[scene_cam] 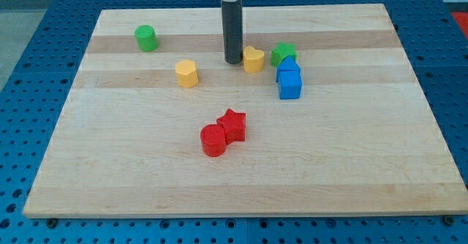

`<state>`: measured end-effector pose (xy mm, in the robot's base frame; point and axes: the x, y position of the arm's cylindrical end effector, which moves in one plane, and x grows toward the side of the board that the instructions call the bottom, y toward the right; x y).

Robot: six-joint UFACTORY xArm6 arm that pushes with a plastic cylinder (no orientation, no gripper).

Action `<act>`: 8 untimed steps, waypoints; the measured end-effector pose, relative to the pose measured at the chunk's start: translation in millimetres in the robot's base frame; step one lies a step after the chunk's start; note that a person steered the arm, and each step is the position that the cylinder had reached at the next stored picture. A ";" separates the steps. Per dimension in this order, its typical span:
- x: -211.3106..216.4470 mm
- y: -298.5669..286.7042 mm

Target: Push the yellow heart into the green star

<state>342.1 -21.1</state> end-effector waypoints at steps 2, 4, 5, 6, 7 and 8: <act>21.3 -11.8; 30.0 0.0; 29.9 8.6; 29.9 16.6; 29.3 19.3; 26.3 19.4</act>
<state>368.4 -1.7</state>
